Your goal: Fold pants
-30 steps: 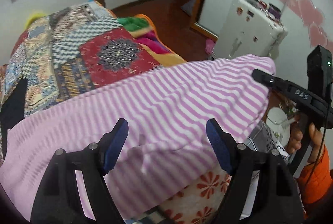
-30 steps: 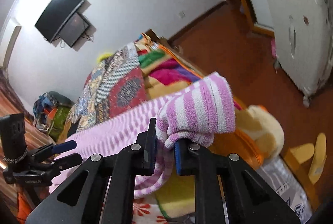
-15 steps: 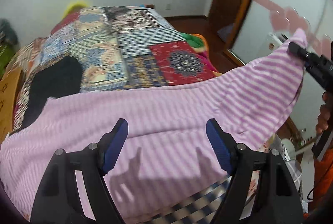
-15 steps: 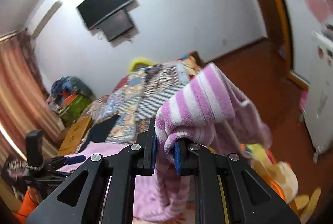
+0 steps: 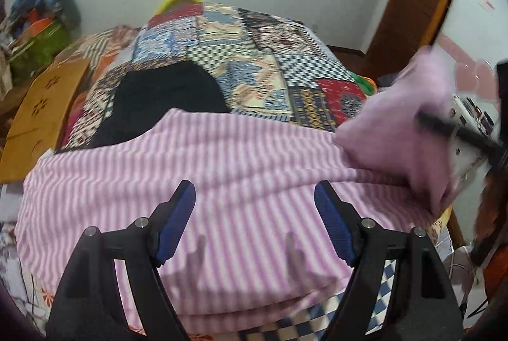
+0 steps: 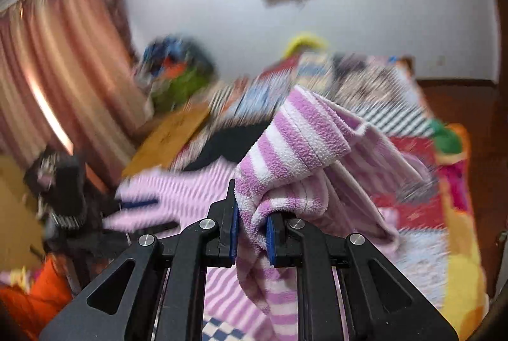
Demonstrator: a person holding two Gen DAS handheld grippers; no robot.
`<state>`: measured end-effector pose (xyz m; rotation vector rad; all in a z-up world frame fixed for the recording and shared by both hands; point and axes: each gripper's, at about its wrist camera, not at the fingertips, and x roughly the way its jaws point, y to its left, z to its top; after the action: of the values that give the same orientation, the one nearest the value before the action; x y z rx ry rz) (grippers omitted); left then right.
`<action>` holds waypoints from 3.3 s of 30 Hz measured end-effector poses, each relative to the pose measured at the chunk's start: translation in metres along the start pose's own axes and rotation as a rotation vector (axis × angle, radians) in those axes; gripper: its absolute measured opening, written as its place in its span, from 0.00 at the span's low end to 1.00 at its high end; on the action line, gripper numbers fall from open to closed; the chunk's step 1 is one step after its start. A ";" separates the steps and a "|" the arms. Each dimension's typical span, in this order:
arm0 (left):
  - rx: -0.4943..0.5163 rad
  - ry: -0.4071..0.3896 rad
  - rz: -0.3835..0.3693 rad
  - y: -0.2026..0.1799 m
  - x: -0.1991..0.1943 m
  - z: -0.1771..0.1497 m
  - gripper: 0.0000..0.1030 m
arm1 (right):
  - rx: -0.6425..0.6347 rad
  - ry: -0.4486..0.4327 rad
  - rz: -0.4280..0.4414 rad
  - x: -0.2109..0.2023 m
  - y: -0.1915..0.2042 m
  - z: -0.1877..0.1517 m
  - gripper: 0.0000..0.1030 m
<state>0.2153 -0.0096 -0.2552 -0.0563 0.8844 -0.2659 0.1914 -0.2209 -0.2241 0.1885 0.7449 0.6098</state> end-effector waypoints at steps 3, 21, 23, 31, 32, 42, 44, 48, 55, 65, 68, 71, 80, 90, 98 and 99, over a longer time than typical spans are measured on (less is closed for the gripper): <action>-0.027 0.006 0.011 0.013 -0.001 -0.005 0.75 | -0.008 0.170 0.047 0.049 0.004 -0.024 0.12; -0.007 0.017 0.004 -0.003 0.025 0.012 0.75 | -0.057 0.217 -0.011 0.006 -0.018 -0.023 0.44; -0.017 0.018 -0.007 -0.004 0.028 0.017 0.75 | -0.065 0.220 -0.086 0.007 -0.034 -0.021 0.44; 0.022 0.027 -0.097 -0.027 0.044 0.042 0.76 | -0.037 0.354 -0.152 0.064 -0.076 -0.020 0.44; 0.035 0.036 -0.104 -0.030 0.048 0.043 0.76 | -0.035 0.362 -0.140 0.068 -0.076 -0.019 0.44; 0.102 0.181 -0.108 -0.012 0.079 0.008 0.76 | -0.122 0.376 -0.047 0.108 -0.048 0.017 0.44; 0.094 0.198 -0.093 -0.001 0.077 -0.001 0.76 | -0.149 0.385 -0.024 0.122 -0.037 0.024 0.44; 0.064 0.243 -0.073 0.020 0.076 -0.023 0.76 | -0.201 0.410 0.010 0.151 -0.015 0.032 0.44; -0.011 0.188 -0.031 0.049 0.056 -0.021 0.76 | -0.220 0.428 0.026 0.163 -0.004 0.039 0.44; -0.073 0.089 -0.079 0.041 0.044 0.020 0.76 | -0.253 0.532 0.038 0.187 -0.029 0.050 0.59; -0.049 0.093 -0.130 0.020 0.050 0.026 0.76 | -0.256 0.558 0.071 0.196 -0.032 0.043 0.49; 0.002 0.104 -0.159 -0.003 0.057 0.026 0.79 | -0.239 0.529 0.122 0.192 -0.031 0.043 0.24; 0.093 0.225 -0.143 -0.026 0.084 -0.008 0.79 | -0.252 0.365 0.114 0.170 -0.027 0.064 0.13; 0.029 0.237 -0.136 -0.008 0.077 -0.026 0.79 | -0.207 0.408 0.017 0.174 -0.035 0.058 0.20; -0.039 0.230 -0.131 -0.002 0.069 -0.035 0.79 | -0.186 0.238 -0.042 0.057 -0.033 0.049 0.44; -0.046 0.223 -0.128 -0.002 0.067 -0.037 0.76 | -0.182 0.240 -0.048 0.049 -0.033 0.040 0.44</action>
<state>0.2268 -0.0264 -0.3283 -0.1276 1.1107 -0.3762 0.2619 -0.2172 -0.2350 -0.0720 0.9173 0.6574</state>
